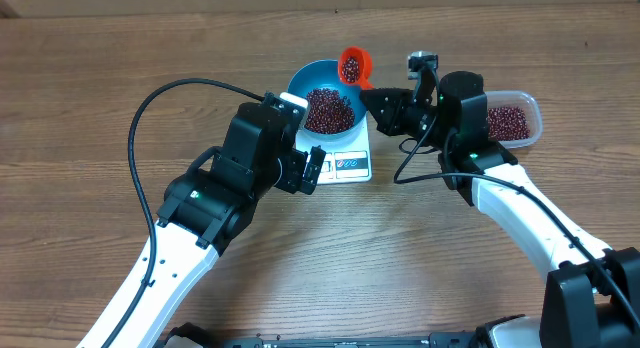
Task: Scoop item into bowl and weigh 150g on scale
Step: 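Lift the filled scoop and carry it left over the teal bowl, then tilt the scoop with the right gripper to pour beans into the bowl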
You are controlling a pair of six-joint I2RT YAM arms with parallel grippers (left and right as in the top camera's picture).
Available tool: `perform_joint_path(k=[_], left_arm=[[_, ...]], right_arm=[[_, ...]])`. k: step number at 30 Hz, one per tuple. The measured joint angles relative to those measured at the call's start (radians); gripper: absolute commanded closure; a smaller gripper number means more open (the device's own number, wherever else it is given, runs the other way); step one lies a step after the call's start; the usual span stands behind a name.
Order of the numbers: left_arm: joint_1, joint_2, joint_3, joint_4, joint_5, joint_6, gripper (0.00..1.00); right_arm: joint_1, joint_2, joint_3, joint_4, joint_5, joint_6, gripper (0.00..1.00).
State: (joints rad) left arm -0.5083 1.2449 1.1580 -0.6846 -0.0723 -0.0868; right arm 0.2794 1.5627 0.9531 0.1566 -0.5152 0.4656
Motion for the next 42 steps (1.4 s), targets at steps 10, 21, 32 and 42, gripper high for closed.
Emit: perform_joint_path(k=[10, 21, 32, 42], left_arm=[[0.000, 0.000, 0.000, 0.000, 0.000, 0.000, 0.00], [0.000, 0.000, 0.000, 0.000, 0.000, 0.000, 0.01], [0.000, 0.000, 0.000, 0.000, 0.000, 0.000, 0.01], [0.000, 0.000, 0.000, 0.000, 0.000, 0.000, 0.00]], right_arm=[[0.022, 0.000, 0.000, -0.017, 0.023, -0.428, 0.96], [0.022, 0.000, 0.000, -0.025, 0.024, -0.707, 0.96], [0.023, 0.000, 0.000, -0.038, 0.025, -0.780, 0.96], [0.022, 0.000, 0.000, -0.038, 0.025, -0.780, 0.96]])
